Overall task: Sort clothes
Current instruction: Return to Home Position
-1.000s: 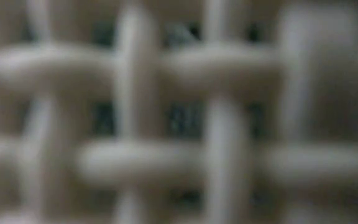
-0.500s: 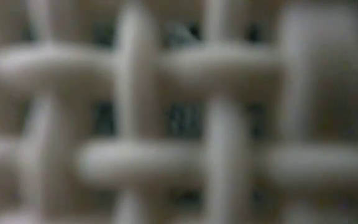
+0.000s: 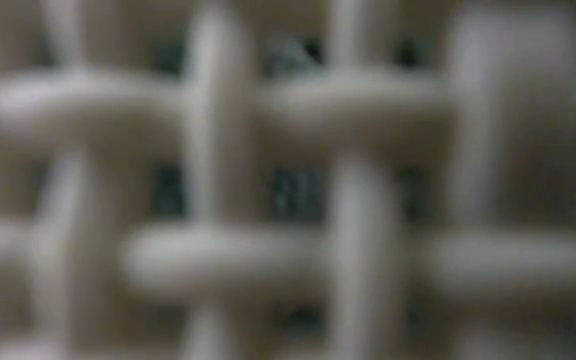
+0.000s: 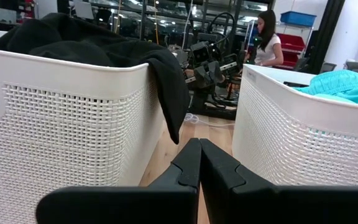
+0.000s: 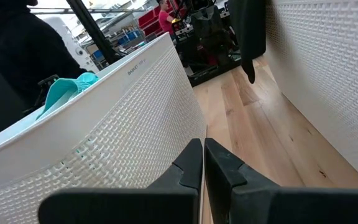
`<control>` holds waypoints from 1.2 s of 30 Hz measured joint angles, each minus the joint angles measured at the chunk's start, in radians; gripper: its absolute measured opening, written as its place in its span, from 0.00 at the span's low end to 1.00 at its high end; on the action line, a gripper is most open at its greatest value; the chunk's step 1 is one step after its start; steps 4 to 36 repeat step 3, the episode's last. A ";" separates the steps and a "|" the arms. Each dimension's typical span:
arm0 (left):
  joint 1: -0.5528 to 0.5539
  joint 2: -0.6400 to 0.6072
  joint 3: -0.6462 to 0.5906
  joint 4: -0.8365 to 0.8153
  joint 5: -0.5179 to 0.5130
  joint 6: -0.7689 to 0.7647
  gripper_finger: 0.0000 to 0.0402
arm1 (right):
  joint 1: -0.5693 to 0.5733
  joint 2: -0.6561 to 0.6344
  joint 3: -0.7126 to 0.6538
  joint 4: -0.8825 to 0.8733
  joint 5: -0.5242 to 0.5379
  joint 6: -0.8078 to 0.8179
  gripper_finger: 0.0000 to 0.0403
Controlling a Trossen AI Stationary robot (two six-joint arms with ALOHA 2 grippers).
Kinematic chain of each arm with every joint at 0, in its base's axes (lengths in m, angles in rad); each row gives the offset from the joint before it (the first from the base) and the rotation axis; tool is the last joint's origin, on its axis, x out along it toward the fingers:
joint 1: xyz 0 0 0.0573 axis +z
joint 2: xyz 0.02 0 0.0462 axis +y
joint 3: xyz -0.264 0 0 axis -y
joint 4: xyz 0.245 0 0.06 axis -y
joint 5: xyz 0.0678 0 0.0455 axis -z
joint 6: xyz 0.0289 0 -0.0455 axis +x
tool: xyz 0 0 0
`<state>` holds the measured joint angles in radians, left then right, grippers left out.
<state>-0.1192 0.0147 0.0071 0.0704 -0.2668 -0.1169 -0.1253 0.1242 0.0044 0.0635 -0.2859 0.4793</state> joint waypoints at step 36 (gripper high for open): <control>0.000 0.000 0.000 0.000 0.000 0.000 0.00 | 0.000 0.000 0.000 0.000 0.000 0.000 0.09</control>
